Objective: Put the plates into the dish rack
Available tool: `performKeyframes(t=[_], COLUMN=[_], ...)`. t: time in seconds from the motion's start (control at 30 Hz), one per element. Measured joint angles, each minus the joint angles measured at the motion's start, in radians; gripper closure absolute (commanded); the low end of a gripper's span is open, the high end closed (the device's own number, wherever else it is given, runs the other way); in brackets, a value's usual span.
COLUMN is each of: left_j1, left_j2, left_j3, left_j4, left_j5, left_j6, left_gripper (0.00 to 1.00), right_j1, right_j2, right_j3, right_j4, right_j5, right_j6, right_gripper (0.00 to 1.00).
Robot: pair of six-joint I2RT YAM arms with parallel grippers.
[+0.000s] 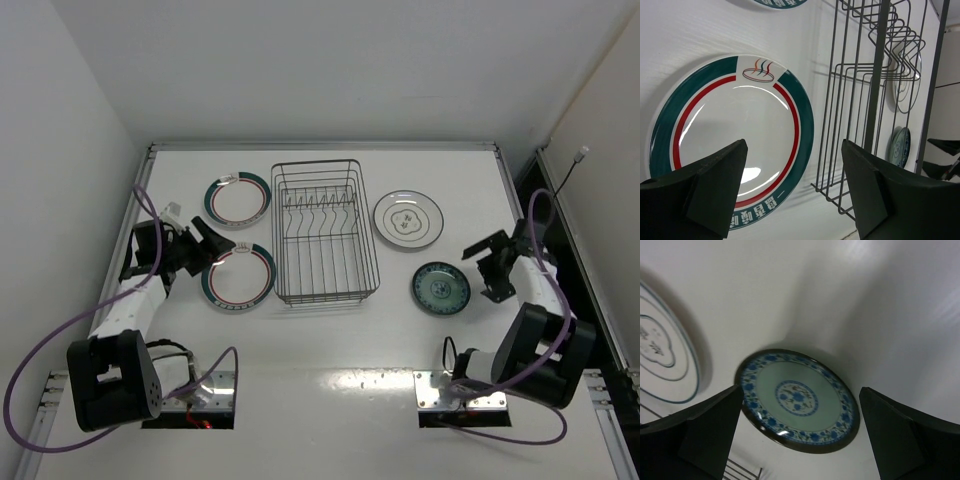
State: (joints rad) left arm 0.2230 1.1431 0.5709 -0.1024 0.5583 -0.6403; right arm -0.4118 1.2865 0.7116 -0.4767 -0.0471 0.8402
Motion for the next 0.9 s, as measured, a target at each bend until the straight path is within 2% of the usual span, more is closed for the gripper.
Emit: performKeyframes(t=[0.1,0.3,0.4,0.5,0.53,0.6,0.73,0.9], left_j1=[0.000,0.000,0.000,0.000,0.000,0.000,0.000,0.000], left_j2=[0.002,0.002,0.002,0.003,0.003,0.003,0.003,0.003], left_j3=[0.000,0.000,0.000,0.000,0.000,0.000,0.000,0.000], left_j4=[0.003,0.003,0.002,-0.003,-0.005,-0.010,-0.016,-0.017], left_j5=[0.003,0.003,0.003,-0.001,-0.002,-0.007,-0.013,-0.021], left_j6=[0.000,0.000,0.000,0.001,0.002,0.003,0.004,0.004], left_gripper=[0.26,0.26,0.26,0.26,0.26,0.26,0.26,0.26], right_j1=[-0.044,-0.051,-0.051,-0.051,-0.053,-0.051,-0.044,-0.040], right_j2=[0.000,0.000,0.014,0.052,0.052,0.058,0.087,0.106], right_j3=[-0.075,-0.142,-0.167,-0.193,-0.202,-0.243,-0.295,-0.303], right_j4=[-0.002,0.037,0.058,0.100,0.115,0.191,0.275,0.342], right_j5=[-0.033,-0.080,-0.091,-0.134,-0.153,-0.200,-0.286,-0.364], right_j6=[0.029,0.059,0.066,0.078,0.083,0.104,0.139,0.144], right_gripper=[0.03,0.03,0.06,0.32,0.50,0.64,0.99,1.00])
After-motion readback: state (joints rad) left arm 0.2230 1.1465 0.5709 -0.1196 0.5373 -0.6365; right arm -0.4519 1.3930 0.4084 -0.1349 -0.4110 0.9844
